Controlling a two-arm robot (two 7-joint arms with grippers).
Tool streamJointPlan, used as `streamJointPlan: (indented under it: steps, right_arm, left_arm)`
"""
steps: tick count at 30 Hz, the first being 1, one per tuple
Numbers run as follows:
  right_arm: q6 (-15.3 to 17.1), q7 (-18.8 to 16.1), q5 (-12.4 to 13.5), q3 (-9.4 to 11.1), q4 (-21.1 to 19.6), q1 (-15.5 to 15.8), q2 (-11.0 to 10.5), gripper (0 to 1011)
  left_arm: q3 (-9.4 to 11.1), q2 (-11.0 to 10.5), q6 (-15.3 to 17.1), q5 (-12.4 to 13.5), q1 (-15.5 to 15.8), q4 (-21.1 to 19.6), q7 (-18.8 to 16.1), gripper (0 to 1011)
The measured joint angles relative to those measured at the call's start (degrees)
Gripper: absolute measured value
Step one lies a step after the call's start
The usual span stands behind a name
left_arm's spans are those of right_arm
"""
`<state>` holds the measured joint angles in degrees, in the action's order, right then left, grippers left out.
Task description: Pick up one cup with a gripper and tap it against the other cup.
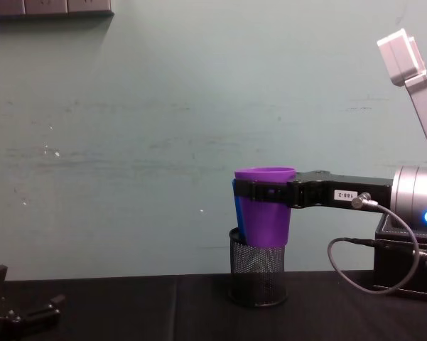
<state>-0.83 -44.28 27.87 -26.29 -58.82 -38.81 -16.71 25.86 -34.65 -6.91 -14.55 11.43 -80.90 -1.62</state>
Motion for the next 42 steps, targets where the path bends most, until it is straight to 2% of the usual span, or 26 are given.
streamJointPlan:
  steps: [21,33,42]
  right_arm:
    - [-0.26,1.42,1.96,-2.4,-0.26,-0.64,-1.04,754]
    - [-0.06,1.04,3.31,-3.33,-1.68,0.16,-2.4,754]
    - [0.04,-0.83,4.36,-4.48,-2.93,0.63,-3.47,754]
  left_arm:
    - [0.0,0.0,0.0,0.0,0.0,0.0,0.0,1011]
    - [0.0,0.0,0.0,0.0,0.0,0.0,0.0,1011]
    - [0.0,0.0,0.0,0.0,0.0,0.0,0.0,1011]
